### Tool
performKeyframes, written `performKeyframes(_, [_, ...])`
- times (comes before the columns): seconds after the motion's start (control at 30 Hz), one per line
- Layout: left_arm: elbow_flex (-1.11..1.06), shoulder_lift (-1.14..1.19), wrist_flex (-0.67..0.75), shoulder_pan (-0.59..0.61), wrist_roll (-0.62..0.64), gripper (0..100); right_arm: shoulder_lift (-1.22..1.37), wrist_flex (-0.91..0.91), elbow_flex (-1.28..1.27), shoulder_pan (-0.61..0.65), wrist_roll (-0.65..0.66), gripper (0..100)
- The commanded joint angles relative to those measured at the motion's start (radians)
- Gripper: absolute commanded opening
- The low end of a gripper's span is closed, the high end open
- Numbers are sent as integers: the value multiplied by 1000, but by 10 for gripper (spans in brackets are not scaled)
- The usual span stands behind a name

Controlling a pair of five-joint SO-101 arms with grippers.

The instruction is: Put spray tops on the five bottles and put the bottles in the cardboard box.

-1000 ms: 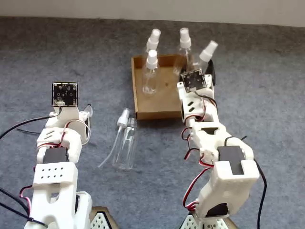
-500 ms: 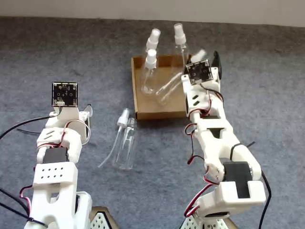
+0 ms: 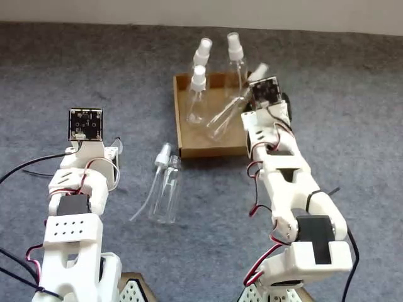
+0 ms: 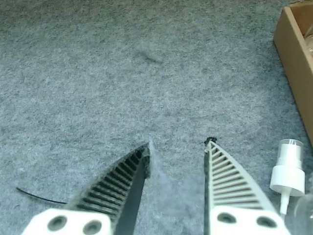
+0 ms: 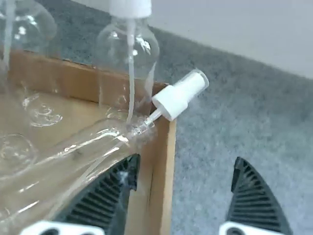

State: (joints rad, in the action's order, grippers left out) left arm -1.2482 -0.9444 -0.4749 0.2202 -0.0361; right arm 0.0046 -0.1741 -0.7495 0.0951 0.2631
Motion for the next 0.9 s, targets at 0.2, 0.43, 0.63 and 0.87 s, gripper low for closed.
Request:
performKeyframes(0.2, [5,-2,18,-19,9,175,-114,366,208,-1,-319,242])
performKeyframes(0.43, [5,-2,18,-19,9,175,-111,611,348,74,-434,242])
performKeyframes(0.63, [5,-2,18,-19,9,175,-84,785,490,151,-497,242])
performKeyframes(0.87, [5,-2,18,-19,9,175,147,894,736,156,-598,245])
